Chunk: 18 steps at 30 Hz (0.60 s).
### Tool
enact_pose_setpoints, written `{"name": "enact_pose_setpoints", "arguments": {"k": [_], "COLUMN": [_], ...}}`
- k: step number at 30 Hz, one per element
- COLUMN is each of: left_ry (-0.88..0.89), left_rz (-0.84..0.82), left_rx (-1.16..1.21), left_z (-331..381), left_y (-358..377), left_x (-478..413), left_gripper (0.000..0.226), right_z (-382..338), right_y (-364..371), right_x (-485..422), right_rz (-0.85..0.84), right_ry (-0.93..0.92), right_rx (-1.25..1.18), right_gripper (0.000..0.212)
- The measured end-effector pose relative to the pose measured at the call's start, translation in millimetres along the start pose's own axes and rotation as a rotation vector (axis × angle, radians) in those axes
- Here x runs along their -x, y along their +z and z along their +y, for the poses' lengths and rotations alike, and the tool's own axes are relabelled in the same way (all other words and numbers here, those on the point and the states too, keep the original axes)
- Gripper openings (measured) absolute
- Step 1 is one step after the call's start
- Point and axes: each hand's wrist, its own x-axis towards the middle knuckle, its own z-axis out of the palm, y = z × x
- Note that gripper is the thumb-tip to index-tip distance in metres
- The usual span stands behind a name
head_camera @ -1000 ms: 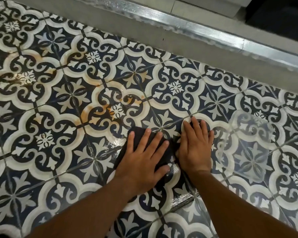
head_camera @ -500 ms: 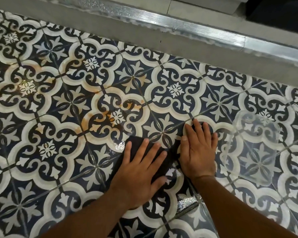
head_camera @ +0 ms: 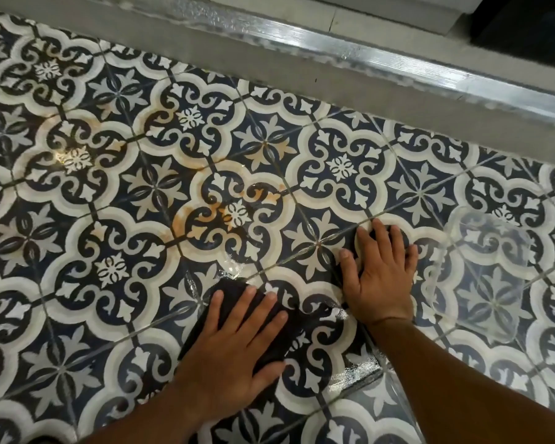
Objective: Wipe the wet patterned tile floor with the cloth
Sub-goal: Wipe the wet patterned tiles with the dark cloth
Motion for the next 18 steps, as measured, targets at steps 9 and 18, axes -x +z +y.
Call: {"name": "enact_pose_setpoints", "arguments": {"k": [9, 18], "left_ry": [-0.065, -0.057], "left_rz": [0.043, -0.003], "left_rx": [0.018, -0.048], "left_z": [5, -64], "left_y": [-9, -4], "left_x": [-34, 73], "left_gripper": [0.066, 0.067], "right_z": [1, -20], "right_y": [-3, -15], "right_x": [-1, -1], "right_rz": [-0.039, -0.08], "right_ry": [0.015, 0.101], "right_rx": [0.002, 0.006], "right_gripper": [0.068, 0.071]}}
